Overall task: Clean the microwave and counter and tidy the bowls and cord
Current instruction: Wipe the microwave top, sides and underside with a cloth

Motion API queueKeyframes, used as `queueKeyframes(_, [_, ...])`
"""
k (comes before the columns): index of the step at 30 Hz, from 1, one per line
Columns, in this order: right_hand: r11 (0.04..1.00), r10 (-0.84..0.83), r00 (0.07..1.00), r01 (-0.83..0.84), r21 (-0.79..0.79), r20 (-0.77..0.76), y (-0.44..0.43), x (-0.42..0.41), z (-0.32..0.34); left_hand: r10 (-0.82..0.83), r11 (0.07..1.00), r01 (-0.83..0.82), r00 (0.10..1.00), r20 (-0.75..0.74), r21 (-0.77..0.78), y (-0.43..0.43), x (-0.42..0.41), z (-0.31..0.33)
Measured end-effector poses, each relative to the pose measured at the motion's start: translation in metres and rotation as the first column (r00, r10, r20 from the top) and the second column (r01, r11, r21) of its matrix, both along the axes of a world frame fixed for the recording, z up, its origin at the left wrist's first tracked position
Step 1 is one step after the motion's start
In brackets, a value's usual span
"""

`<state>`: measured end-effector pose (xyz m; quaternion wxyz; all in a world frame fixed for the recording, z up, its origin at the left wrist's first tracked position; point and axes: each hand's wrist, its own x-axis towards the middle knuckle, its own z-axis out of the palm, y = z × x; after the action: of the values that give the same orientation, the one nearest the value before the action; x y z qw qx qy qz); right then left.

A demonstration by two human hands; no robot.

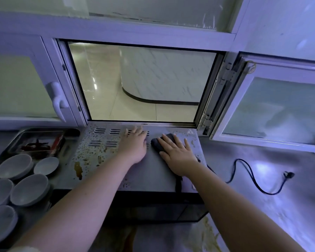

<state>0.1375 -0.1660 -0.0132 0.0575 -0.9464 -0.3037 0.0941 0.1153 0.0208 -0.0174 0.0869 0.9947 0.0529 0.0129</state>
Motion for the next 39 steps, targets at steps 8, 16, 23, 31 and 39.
queueKeyframes(8, [0.989, -0.148, 0.989, 0.148, 0.013, 0.027, 0.048, 0.065, -0.002, 0.021, 1.0, -0.022, 0.999, 0.028, 0.005, 0.003, 0.014, -0.022])
queueKeyframes(16, [0.982, -0.188, 0.982, 0.188, 0.018, 0.01, 0.058, 0.071, -0.003, 0.013, 1.0, -0.013, 0.999, 0.031, -0.013, 0.005, 0.013, -0.022])
queueKeyframes(23, [0.905, -0.422, 0.907, 0.422, 0.046, -0.01, -0.016, 0.091, -0.003, 0.011, 1.0, -0.01, 0.999, 0.041, -0.028, 0.004, 0.013, -0.022])
queueKeyframes(31, [0.911, -0.412, 0.911, 0.41, 0.039, 0.035, 0.011, 0.079, -0.005, 0.032, 0.999, -0.031, 0.997, 0.074, -0.022, 0.001, 0.014, -0.023])
queueKeyframes(39, [0.973, -0.223, 0.975, 0.221, 0.063, 0.019, 0.073, 0.047, -0.005, 0.083, 0.995, -0.08, 0.996, 0.038, -0.058, 0.004, 0.015, -0.02])
